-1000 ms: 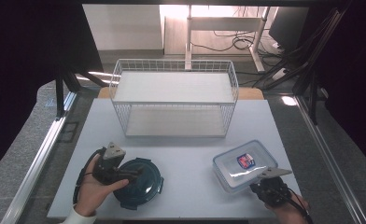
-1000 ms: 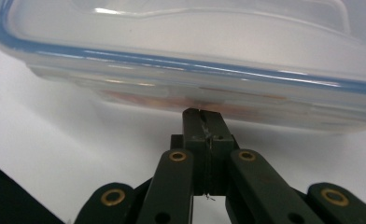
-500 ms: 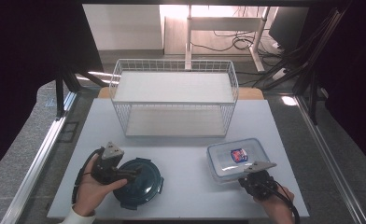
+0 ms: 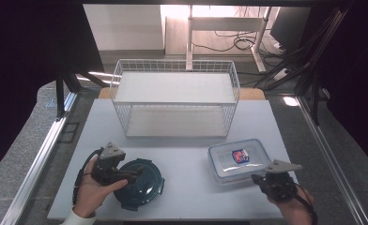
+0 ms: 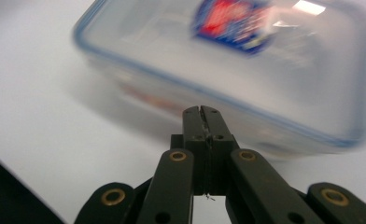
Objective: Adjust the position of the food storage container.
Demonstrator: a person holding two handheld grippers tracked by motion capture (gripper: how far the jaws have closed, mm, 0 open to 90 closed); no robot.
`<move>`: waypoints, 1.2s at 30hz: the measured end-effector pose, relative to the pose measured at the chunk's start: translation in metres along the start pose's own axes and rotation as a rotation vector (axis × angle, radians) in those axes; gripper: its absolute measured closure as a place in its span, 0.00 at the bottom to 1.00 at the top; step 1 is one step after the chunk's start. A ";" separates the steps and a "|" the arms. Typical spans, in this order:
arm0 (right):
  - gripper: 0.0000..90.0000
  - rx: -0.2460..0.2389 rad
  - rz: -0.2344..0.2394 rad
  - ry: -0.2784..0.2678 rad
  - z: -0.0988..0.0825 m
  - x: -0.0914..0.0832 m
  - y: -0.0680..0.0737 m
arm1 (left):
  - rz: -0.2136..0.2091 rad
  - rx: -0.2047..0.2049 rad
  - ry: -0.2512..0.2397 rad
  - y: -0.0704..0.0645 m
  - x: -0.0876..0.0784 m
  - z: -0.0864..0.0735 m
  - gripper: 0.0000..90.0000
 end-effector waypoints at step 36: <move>0.99 0.131 -0.104 0.084 -0.002 0.022 -0.098 | 0.009 -0.002 -0.029 -0.005 -0.003 0.004 0.20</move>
Point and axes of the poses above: each handheld gripper's, and its own axes: x roughly forward along the jaws, z roughly out of its top, y roughly to its left, the point moved 4 cm from there along x, roughly forward along the jaws, and after that the axes turned 7 degrees about z, right-handed, at the moved point
